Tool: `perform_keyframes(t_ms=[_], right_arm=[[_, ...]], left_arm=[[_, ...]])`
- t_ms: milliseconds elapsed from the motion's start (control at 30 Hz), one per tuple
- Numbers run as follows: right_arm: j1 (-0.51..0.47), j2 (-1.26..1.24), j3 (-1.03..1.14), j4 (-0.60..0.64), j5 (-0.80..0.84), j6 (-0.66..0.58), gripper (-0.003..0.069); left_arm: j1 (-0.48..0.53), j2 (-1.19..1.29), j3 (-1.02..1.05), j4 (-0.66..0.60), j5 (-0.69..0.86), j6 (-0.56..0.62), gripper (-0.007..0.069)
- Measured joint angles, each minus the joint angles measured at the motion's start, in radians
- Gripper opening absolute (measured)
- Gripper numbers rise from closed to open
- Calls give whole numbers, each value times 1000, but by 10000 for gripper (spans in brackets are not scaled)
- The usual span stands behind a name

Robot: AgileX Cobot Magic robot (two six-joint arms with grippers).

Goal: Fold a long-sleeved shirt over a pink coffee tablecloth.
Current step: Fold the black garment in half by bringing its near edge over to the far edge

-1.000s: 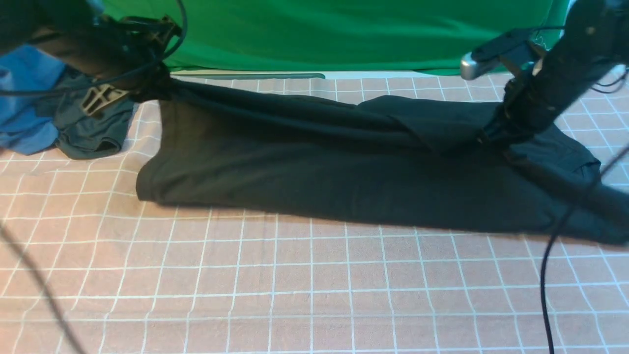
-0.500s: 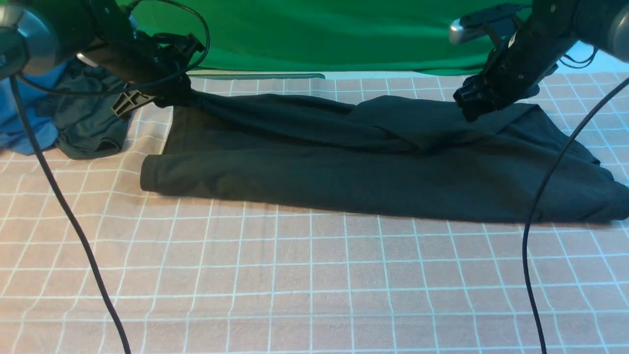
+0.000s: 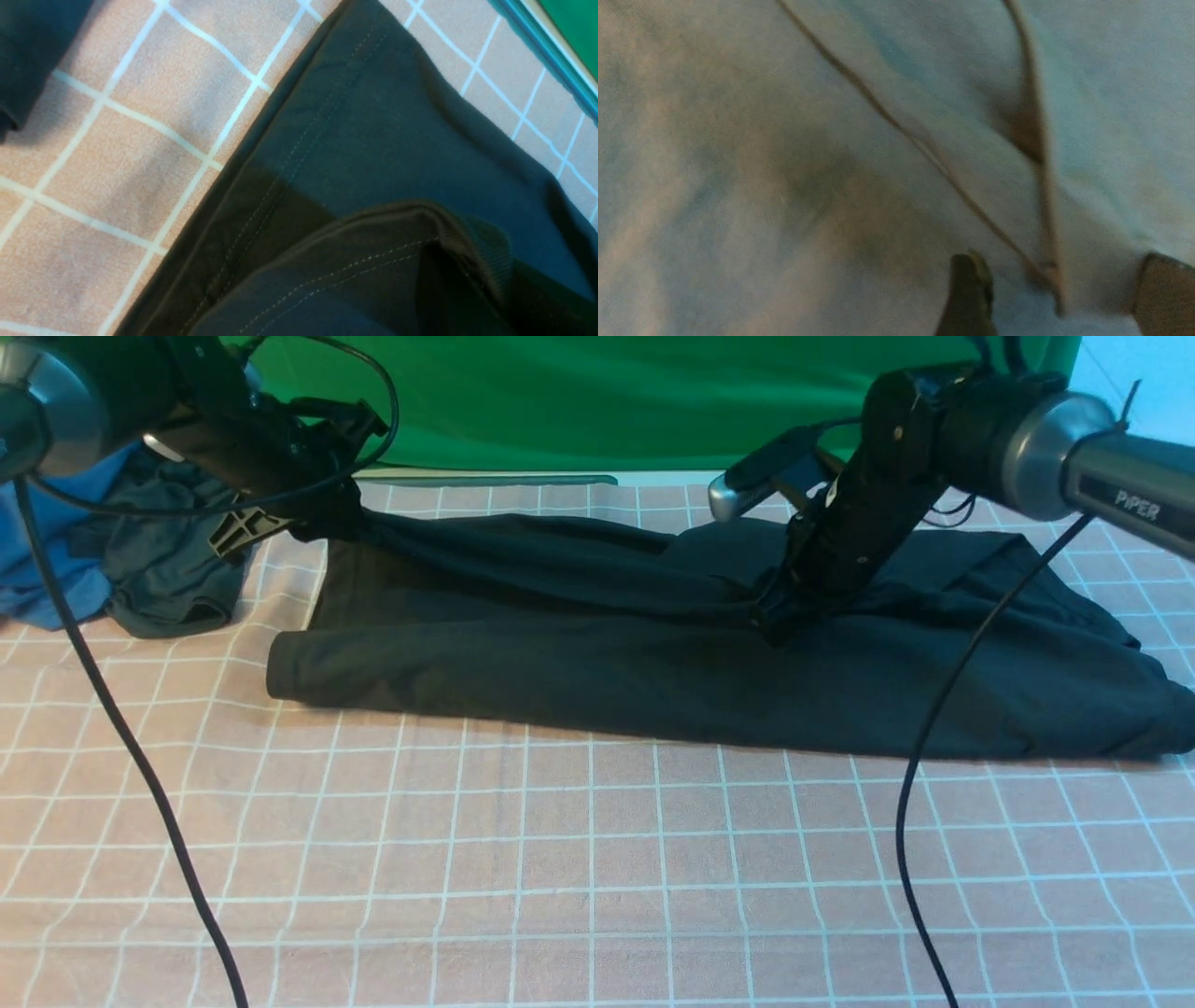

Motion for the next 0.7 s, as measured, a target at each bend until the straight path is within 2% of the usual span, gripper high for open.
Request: perform_keyframes(t_ms=[67,100,200,267,300,700], right_arm=[[2,17,0,-8,-16,7,481],[2,21,0,-10,-25,12,440],[2,29,0,-28,-66,13,268],[2,30,0,-46,-111,14,118],[2,30,0,-52,-131,16,80],[-21,30,-65,-89,-253,24,62]], left_arm=[[0,0,0,0,3,2,47],[0,0,0,0,5,5,47],[0,0,0,0,4,11,47],[0,0,0,0,-2,15,47],[0,0,0,0,-3,15,47],[12,0,-38,-8,-61,15,47]])
